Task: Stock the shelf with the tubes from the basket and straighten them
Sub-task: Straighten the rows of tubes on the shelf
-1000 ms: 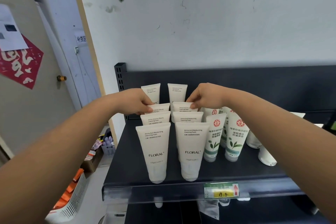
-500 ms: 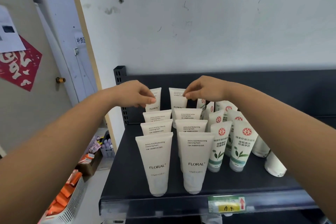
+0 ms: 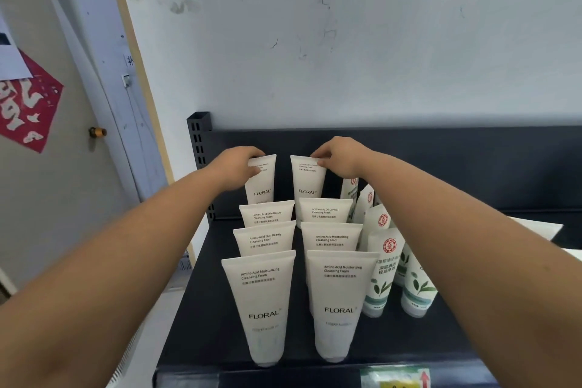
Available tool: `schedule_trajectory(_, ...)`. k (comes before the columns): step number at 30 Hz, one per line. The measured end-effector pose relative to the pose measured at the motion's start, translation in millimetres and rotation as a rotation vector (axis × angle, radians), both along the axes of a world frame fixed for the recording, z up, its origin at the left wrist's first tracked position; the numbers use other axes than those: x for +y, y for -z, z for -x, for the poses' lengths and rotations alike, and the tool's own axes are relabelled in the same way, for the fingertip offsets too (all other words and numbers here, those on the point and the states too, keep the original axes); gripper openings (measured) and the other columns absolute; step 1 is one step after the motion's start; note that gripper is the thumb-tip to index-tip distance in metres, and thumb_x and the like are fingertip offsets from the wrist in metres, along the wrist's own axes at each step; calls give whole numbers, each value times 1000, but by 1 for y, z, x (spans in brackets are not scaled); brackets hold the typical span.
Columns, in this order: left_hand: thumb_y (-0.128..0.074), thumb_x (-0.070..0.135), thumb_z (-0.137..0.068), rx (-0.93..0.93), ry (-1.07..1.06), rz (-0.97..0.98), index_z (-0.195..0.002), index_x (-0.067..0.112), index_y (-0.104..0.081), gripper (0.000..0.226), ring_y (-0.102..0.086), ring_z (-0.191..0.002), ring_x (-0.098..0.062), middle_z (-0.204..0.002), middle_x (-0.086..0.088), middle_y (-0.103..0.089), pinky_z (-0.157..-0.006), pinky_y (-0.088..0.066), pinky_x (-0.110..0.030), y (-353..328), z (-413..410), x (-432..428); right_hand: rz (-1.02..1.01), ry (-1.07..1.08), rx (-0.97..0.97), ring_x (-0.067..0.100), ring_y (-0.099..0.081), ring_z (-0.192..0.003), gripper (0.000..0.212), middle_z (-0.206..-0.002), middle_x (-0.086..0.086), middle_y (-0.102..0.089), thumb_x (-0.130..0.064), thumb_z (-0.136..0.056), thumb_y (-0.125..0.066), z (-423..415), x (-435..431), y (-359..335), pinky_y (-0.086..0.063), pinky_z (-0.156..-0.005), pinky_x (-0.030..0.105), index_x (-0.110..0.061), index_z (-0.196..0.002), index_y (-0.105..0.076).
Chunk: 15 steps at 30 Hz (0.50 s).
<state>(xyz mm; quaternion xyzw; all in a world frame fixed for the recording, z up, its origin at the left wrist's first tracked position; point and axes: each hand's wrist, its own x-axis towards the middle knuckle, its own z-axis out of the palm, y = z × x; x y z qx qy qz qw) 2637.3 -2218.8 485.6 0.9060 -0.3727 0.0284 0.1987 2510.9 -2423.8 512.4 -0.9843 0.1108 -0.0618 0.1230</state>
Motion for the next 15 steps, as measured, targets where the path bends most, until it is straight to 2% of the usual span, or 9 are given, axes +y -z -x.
schedule_trajectory(2,-54,14,-97,-6,1,4,-129,21,-57,34,-53,-115,-21,-128,-2,-60,-91,-43,-33,1,-2,-1,-7,9,-45,18,-56,-114,26,-124,1,-65,-19,-98,-53,-2,-3,0,-41,-90,26,-17,-119,-68)
schedule_trajectory(7,-53,18,-97,-3,25,-50,-129,29,-59,34,-54,-116,-20,-127,3,-62,-97,-45,-39,1,-2,2,-10,-10,22,15,-67,-91,24,-106,2,-71,-16,-95,-57,2,-2,3,-51,-85,31,-15,-117,-67)
schedule_trajectory(10,-52,20,-98,0,65,-86,-132,32,-58,36,-54,-119,-19,-129,7,-62,-100,-44,-39,-4,7,3,-13,-70,44,11,-68,-85,23,-96,-3,-70,-11,-95,-56,11,0,-2,-47,-79,26,-15,-114,-68)
schedule_trajectory(12,-53,20,-97,-1,105,-122,-132,33,-58,37,-53,-122,-17,-132,10,-61,-102,-42,-38,-4,13,5,9,-108,84,9,-67,-83,23,-94,-5,-69,-10,-95,-56,17,5,-5,-45,-79,24,-15,-113,-69)
schedule_trajectory(15,-54,21,-97,18,142,-139,-131,36,-58,37,-53,-122,-13,-132,14,-60,-103,-42,-36,-3,20,11,89,-136,106,11,-64,-87,23,-102,-3,-70,-12,-94,-57,24,13,-7,-42,-79,24,-16,-113,-70)
